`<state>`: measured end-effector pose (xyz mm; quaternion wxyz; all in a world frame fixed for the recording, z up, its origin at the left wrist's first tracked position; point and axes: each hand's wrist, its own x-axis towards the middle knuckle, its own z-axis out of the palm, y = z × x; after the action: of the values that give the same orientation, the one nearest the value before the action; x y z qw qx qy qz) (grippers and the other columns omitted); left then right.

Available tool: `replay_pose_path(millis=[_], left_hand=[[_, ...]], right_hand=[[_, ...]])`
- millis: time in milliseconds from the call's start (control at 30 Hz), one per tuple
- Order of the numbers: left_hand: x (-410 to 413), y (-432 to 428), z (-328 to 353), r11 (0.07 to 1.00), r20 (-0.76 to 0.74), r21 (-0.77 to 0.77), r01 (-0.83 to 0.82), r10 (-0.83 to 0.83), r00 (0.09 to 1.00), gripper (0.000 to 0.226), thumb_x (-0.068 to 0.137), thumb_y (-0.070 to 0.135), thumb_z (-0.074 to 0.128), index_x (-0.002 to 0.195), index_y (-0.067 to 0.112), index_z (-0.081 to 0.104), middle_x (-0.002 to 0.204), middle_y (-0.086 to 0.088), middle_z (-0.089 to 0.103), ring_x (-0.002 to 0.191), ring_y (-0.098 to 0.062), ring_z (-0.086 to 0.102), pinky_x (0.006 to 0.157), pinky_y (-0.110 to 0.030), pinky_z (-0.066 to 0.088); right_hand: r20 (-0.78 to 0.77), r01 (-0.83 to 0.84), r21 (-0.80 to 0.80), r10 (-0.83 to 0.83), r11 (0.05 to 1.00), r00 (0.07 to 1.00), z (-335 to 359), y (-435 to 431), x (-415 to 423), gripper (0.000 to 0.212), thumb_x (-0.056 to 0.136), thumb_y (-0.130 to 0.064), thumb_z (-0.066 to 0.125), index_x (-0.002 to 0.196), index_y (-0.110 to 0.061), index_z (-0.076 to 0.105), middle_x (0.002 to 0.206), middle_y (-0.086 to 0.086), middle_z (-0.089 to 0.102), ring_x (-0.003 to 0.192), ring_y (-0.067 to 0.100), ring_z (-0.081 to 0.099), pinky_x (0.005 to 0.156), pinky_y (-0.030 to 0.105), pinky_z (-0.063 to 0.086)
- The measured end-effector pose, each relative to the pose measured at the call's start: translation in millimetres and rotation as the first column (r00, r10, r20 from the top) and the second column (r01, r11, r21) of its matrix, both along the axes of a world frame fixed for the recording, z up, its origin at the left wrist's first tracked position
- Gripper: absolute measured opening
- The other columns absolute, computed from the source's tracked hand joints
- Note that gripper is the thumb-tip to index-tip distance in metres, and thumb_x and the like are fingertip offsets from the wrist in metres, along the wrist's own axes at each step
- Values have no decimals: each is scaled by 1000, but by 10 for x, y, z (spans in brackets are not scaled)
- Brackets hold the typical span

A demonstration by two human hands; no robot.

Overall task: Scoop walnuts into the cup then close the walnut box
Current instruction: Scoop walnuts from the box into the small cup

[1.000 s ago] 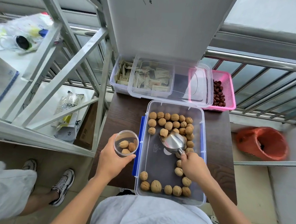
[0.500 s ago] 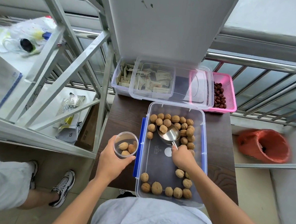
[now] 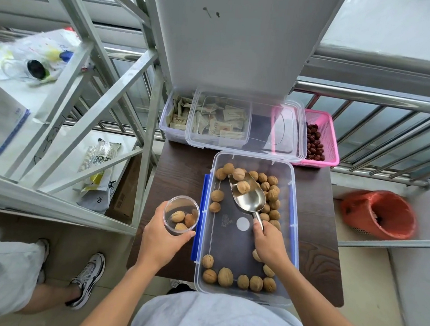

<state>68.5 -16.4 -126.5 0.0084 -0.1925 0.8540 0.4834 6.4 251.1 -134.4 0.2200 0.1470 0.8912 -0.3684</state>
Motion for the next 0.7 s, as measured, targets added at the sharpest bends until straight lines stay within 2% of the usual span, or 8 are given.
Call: replay_pose_path(millis=[200, 367, 533, 700], left_hand=[[6, 24, 38, 1000, -8, -6, 3, -3, 1000, 84, 62, 34, 95, 128, 50, 46, 115, 34, 58, 107, 16, 54, 89, -19, 49], [10, 16, 52, 1000, -12, -3, 3, -3, 1000, 83, 62, 35, 95, 125, 54, 45, 113, 36, 59, 108, 13, 55, 89, -23, 50], [2, 37, 66, 1000, -9, -3, 11, -11, 1000, 83, 63, 33, 95, 127, 50, 44, 113, 33, 57, 107, 10, 55, 85, -16, 46], [-9, 27, 84, 1000, -7, 1, 13, -13, 1000, 84, 63, 31, 95, 129, 46, 46, 114, 30, 58, 107, 10, 56, 83, -7, 43]], right_hand=[[-67, 0, -38, -2, 999, 998, 29, 123, 96, 47, 102, -39, 43, 72, -5, 52, 64, 5, 58, 61, 20, 51, 56, 37, 36], [-138, -66, -38, 61, 997, 989, 165, 230, 155, 40, 103, -29, 47, 67, -12, 46, 58, -3, 50, 56, 14, 44, 54, 33, 33], [-195, -159, -46, 147, 986, 970, 317, 357, 143, 36, 101, -31, 50, 76, -6, 53, 62, 7, 55, 57, 15, 45, 57, 42, 40], [-183, -309, -57, 294, 949, 938, 718, 417, 62, 33, 99, -32, 55, 73, -11, 59, 57, -1, 51, 51, 9, 43, 51, 32, 36]])
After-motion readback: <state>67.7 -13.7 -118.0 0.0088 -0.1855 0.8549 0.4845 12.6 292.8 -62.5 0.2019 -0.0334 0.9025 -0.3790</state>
